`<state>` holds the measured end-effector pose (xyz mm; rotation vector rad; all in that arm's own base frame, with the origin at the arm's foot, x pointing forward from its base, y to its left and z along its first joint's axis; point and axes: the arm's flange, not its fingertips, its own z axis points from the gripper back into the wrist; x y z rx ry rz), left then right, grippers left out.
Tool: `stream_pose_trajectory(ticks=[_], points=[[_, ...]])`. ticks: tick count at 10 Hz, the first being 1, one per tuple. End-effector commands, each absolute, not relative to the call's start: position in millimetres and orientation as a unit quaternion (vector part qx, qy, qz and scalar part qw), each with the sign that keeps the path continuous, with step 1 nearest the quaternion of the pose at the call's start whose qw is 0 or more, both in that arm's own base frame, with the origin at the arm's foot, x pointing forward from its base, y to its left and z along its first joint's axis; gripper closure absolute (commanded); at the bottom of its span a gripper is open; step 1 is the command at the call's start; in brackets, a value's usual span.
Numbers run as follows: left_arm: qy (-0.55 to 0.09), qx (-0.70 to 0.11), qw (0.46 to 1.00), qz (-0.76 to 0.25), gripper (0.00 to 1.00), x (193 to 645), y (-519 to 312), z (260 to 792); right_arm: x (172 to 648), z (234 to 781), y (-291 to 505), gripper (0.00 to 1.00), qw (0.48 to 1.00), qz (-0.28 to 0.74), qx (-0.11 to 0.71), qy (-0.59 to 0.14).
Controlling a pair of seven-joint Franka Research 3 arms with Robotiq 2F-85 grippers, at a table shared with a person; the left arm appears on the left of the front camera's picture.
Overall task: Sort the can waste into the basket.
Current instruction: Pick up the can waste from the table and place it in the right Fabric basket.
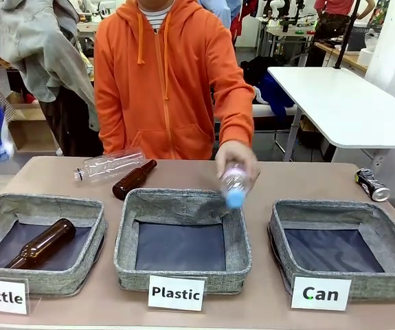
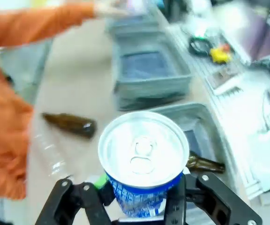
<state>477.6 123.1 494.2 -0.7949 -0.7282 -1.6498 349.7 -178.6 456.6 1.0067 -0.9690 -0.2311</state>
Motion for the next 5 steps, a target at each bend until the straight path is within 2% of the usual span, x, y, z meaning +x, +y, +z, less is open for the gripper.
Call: stream_pose_trajectory(ticks=[1,2,3,4,5], points=[[-0.29,-0.276,0.5,-0.768,1.0,437,69,448,350,458,-178,0.0,0.762,-0.112,0.462,-0.439],[-0.29,-0.258,0.47,-0.793,1.0,429,52,440,350,458,-178,0.0,0.762,-0.112,0.462,-0.439],[-0.301,-0.263,0.482,-0.78,1.0,439,45,447,350,458,-178,0.0,0.762,-0.112,0.462,-0.439],[-0.273,-0.3,0.488,-0.773,1.0,434,69,452,350,458,-178,0.0,0.762,-0.112,0.462,-0.439],[-0.273,-0.3,0.488,-0.773,1.0,434,69,452,350,458,-178,0.0,0.762,-0.112,0.462,-0.439]])
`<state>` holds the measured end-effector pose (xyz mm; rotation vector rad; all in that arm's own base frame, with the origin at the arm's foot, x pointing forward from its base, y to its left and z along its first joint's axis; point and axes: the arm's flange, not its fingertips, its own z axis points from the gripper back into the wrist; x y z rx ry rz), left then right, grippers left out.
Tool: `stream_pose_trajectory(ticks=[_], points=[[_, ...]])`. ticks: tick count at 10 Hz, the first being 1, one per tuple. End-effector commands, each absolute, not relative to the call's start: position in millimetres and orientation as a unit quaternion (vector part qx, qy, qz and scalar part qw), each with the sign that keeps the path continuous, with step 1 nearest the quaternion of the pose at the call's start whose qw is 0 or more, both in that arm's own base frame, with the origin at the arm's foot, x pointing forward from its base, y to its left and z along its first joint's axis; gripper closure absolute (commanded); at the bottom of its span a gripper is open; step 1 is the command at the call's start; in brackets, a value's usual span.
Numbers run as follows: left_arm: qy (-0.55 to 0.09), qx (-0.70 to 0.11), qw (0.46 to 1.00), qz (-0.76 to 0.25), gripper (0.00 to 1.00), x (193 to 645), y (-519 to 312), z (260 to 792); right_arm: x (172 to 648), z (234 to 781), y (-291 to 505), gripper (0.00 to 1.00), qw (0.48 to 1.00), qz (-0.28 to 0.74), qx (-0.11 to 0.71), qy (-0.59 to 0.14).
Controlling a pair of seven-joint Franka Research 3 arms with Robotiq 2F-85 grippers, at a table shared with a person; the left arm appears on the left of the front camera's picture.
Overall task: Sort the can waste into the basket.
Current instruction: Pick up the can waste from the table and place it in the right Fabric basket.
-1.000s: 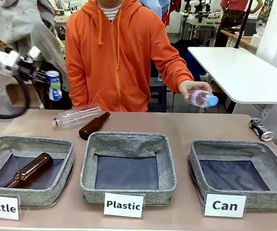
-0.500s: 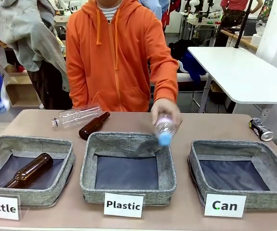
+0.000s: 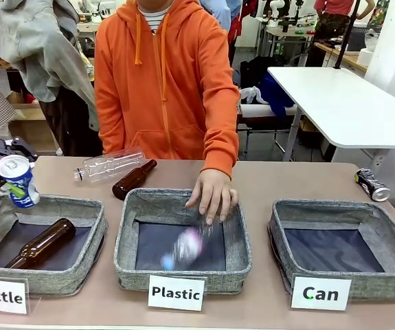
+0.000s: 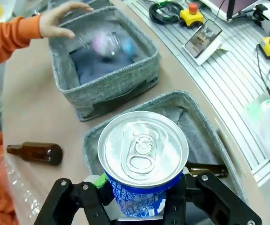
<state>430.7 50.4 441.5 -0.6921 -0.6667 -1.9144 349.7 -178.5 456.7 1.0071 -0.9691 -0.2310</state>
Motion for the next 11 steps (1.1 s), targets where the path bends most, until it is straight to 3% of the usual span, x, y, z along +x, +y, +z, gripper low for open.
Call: stream_pose_trajectory(ticks=[1,2,5,6,9,11], points=[[-0.273,-0.3,0.488,-0.773,1.0,434,69,452,350,458,-178,0.0,0.762,-0.112,0.462,-0.439],[-0.273,-0.284,0.479,-0.784,0.66,431,50,442,350,458,-178,0.0,0.762,-0.112,0.462,-0.439],[-0.238,-0.277,0.469,-0.804,0.66,436,-84,458,350,458,-178,0.0,0.762,-0.112,0.462,-0.439],[-0.227,-0.254,0.492,-0.801,0.66,438,-99,460,350,458,-178,0.0,0.762,-0.112,0.462,-0.439],[-0.269,-0.264,0.551,-0.744,0.66,444,-64,456,350,458,-178,0.0,0.762,-0.112,0.462,-0.439],[-0.296,-0.281,0.541,-0.736,0.66,434,-75,455,350,458,-178,0.0,0.762,-0.112,0.462,-0.439]])
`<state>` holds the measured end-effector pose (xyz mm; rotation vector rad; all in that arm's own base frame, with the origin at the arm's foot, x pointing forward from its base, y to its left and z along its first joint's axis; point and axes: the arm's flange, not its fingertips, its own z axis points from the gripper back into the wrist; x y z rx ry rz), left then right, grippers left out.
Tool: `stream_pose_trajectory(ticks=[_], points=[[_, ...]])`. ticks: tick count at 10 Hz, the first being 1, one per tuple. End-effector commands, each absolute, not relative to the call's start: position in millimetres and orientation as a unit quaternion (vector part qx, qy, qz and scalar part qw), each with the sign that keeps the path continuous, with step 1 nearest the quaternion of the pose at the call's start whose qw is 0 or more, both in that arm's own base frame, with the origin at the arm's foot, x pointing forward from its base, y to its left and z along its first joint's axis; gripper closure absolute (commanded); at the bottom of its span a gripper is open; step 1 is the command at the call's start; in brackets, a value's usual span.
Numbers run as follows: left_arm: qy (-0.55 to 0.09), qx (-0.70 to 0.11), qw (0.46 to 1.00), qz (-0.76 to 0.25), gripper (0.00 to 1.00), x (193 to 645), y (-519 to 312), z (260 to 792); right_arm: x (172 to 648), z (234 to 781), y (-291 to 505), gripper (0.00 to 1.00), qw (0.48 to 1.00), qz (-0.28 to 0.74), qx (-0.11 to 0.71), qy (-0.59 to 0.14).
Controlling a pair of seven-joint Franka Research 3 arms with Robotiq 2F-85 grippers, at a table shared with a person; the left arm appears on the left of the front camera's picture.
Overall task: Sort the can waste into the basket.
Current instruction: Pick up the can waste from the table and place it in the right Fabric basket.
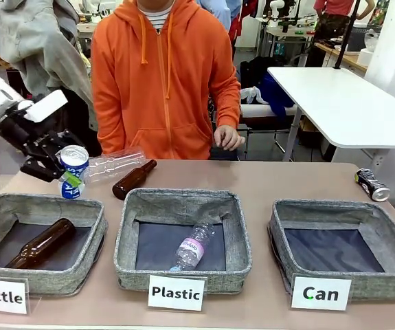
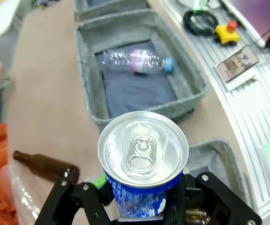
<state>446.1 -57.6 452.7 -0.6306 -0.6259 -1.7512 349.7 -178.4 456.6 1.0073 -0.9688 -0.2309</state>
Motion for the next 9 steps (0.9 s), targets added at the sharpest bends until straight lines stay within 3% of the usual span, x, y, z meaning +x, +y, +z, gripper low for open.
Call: stream_pose_trajectory(ticks=[1,2,4,7,9], points=[[-0.386,-0.301,0.543,-0.682,0.66,430,-115,465,350,457,-178,0.0,0.759,-0.106,0.463,-0.445],[-0.386,-0.305,0.539,-0.684,0.66,428,-157,470,321,496,-188,0.0,0.785,-0.02,0.398,-0.475],[-0.368,-0.298,0.496,-0.728,0.66,429,-236,484,277,539,-214,0.0,0.851,0.082,0.282,-0.435],[-0.348,-0.242,0.462,-0.779,0.66,440,-396,487,226,564,-242,0.0,0.875,0.131,0.266,-0.384],[-0.322,-0.238,0.44,-0.804,0.66,436,-511,453,188,565,-252,0.0,0.894,0.155,0.299,-0.296]])
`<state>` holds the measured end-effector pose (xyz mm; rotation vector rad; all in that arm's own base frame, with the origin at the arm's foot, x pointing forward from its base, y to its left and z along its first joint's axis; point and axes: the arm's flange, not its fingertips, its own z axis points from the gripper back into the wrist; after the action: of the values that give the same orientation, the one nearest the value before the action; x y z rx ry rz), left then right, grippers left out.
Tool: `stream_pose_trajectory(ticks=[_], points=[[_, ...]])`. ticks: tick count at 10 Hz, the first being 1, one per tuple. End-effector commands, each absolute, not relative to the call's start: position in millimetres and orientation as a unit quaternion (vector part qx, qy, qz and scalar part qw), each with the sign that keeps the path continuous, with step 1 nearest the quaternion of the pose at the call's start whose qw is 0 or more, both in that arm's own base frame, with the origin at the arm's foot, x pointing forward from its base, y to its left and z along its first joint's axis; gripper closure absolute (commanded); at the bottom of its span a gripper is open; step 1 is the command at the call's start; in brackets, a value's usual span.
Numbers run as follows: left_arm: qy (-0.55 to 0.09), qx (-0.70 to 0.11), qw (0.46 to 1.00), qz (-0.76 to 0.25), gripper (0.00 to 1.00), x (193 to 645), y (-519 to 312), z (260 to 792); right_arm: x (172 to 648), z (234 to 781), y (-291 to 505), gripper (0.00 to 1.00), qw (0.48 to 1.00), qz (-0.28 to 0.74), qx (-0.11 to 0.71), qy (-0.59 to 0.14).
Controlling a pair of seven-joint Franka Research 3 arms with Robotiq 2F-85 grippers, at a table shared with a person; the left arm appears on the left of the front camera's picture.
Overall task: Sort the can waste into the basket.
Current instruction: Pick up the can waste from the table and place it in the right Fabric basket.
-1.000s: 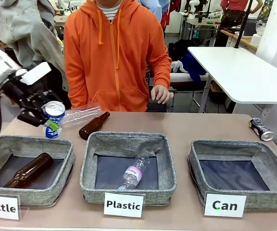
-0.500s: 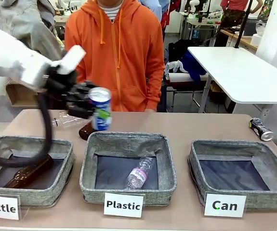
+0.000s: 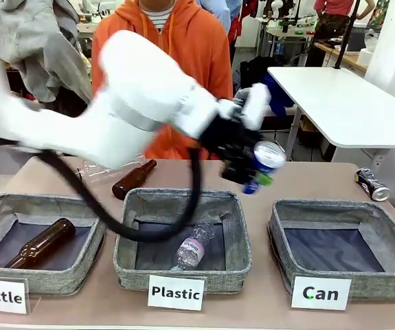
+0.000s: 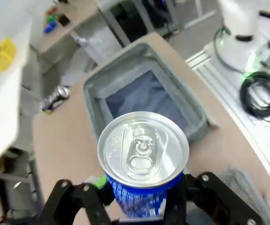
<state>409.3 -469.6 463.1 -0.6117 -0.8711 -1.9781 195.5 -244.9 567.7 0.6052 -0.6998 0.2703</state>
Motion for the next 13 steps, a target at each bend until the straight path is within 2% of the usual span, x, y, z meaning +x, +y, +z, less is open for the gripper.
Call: stream_pose_trajectory(ticks=[1,2,4,5,6,10,11,12,13], points=[[-0.31,-0.247,0.43,-0.811,0.66,432,-560,437,176,565,-257,0.0,0.896,0.148,0.307,-0.285],[-0.322,-0.235,0.412,-0.819,0.66,424,-602,426,176,558,-261,0.0,0.904,0.101,0.279,-0.308],[-0.329,-0.212,0.414,-0.822,0.66,415,-655,419,181,566,-246,0.0,0.889,0.136,0.31,-0.309],[-0.326,-0.21,0.418,-0.822,0.66,415,-661,422,181,566,-246,0.0,0.889,0.136,0.31,-0.309],[-0.327,-0.222,0.406,-0.824,0.66,397,-629,395,181,566,-246,0.0,0.889,0.136,0.31,-0.309],[-0.324,-0.214,0.415,-0.823,0.66,403,-643,392,181,566,-246,0.0,0.889,0.136,0.31,-0.309],[-0.308,-0.219,0.402,-0.834,0.66,401,-643,391,181,566,-246,0.0,0.889,0.136,0.31,-0.309],[-0.308,-0.223,0.4,-0.834,0.06,396,-643,390,181,566,-246,0.0,0.889,0.136,0.31,-0.309],[-0.303,-0.22,0.409,-0.832,0.06,393,-643,391,181,566,-246,0.0,0.889,0.136,0.31,-0.309]])
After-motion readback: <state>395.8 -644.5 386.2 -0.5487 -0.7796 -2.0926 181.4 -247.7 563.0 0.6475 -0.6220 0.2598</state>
